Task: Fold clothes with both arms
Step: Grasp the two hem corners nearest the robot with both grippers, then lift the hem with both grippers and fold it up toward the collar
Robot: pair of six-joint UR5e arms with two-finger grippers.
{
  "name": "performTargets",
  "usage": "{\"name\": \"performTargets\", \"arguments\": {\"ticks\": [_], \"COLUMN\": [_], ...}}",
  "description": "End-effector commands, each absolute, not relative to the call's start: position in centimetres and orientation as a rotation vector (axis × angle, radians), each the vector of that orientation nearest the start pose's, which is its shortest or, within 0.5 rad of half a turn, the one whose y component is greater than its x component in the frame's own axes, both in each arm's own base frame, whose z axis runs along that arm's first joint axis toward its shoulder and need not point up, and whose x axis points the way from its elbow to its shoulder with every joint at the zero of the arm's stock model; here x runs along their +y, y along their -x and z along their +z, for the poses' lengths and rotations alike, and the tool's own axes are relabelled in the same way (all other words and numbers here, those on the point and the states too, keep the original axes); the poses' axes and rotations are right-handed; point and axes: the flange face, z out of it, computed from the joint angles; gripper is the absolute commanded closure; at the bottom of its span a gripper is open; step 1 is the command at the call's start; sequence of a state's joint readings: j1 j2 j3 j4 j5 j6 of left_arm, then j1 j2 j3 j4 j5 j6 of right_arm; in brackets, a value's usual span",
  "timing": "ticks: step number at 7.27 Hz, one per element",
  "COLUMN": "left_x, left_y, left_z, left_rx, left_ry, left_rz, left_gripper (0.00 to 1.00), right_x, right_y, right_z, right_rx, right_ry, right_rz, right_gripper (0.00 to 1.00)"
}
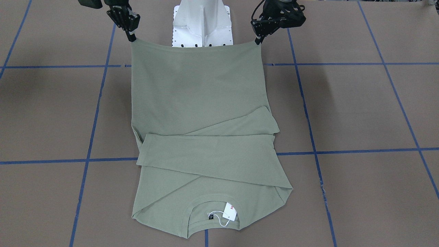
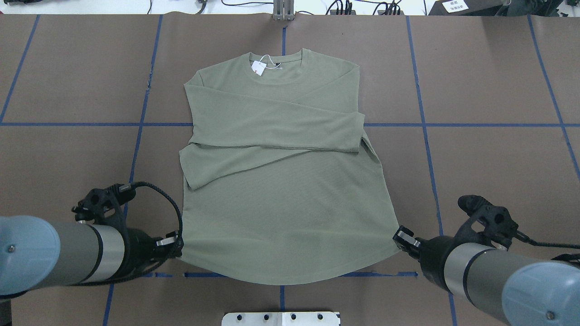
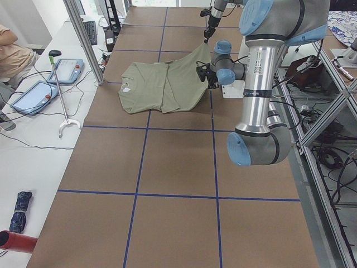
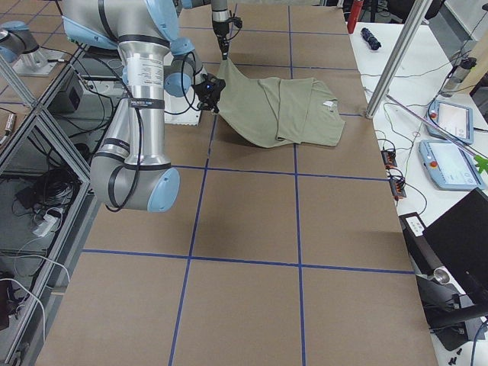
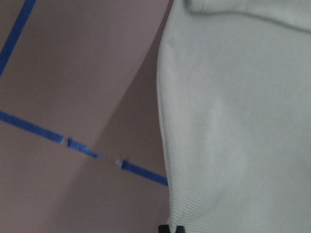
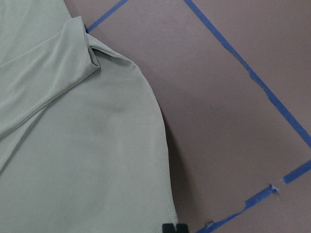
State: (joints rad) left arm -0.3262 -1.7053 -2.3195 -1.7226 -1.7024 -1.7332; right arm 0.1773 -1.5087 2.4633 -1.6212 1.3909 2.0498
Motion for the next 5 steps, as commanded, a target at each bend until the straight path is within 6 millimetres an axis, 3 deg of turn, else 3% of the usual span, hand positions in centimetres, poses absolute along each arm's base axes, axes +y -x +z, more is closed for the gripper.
{"name": "performTargets", "arguments": {"ticks": [1,2,3,4,5], "left_x": [-36.2,-40.7,-44.1,-46.2,-49.3], "left_y": [-37.8,-39.2,-39.1,-38.6,-37.9], "left_z": [26.1,27.3,27.0,27.3,28.1], "left_rx": [0.973,0.921,0.911,0.913,0.916], "left_ry": [-0.166,-0.208,-0.234,-0.259,-0.303], "left_rz": [-0.366,-0.366,-0.402,-0.423,-0.434], "left_gripper": [1.00,1.00,1.00,1.00,1.00], "right_x": [-32.1,-37.9,-43.0,-47.9,-51.6], "right_y": [37.8,37.6,37.6,37.9,38.2], "right_z": [23.3,22.4,22.3,22.5,23.3], "right_rx": [-0.926,-0.922,-0.896,-0.850,-0.804], "right_ry": [-0.087,-0.060,-0.087,-0.124,-0.144], "right_rz": [0.687,0.694,0.684,0.700,0.703], "right_gripper": [1.00,1.00,1.00,1.00,1.00]}}
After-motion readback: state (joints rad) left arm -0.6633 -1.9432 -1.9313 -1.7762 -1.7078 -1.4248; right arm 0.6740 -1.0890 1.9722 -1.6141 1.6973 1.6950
